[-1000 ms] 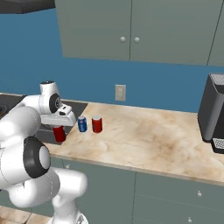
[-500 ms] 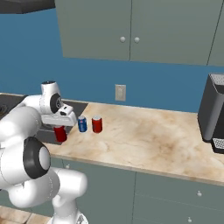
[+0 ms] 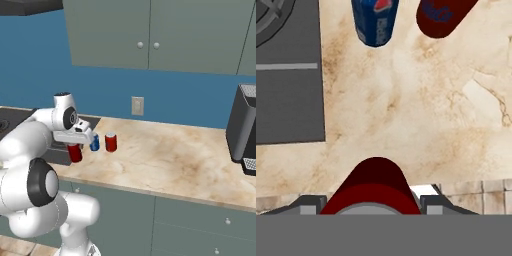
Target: Four empty soda cans are scattered around the kitchen. Gather all the cans and cluster them next to the stove for recycling.
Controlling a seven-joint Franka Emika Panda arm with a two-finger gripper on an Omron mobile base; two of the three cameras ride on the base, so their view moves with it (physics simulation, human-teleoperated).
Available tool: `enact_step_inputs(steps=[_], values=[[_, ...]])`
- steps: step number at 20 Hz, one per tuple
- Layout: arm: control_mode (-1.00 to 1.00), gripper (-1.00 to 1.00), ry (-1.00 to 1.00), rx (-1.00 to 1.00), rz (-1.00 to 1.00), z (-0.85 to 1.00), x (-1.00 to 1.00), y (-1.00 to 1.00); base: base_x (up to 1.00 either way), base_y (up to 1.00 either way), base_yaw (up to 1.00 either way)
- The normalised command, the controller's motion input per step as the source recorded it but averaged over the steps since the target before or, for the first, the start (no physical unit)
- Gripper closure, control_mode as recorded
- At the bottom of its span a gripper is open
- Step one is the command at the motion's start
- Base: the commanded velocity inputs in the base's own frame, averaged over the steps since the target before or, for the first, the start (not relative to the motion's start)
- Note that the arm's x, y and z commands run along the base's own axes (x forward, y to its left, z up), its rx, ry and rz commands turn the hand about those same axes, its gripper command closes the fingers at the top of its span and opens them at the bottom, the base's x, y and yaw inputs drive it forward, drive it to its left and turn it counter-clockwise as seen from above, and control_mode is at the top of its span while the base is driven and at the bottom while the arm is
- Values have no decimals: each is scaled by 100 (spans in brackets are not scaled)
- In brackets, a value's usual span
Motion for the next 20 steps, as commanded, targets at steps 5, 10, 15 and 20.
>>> enact_step_inputs(steps=[5,10,15,20], values=[[-100,100,-2,7,-1,0,6,-22,0,0,0],[-100,100,0,2,0,0,5,-24,0,0,0],[-100,100,0,1,-1,-3,4,-18,0,0,0],[-100,100,-1,3,-1,-11,14,-3,0,0,0]])
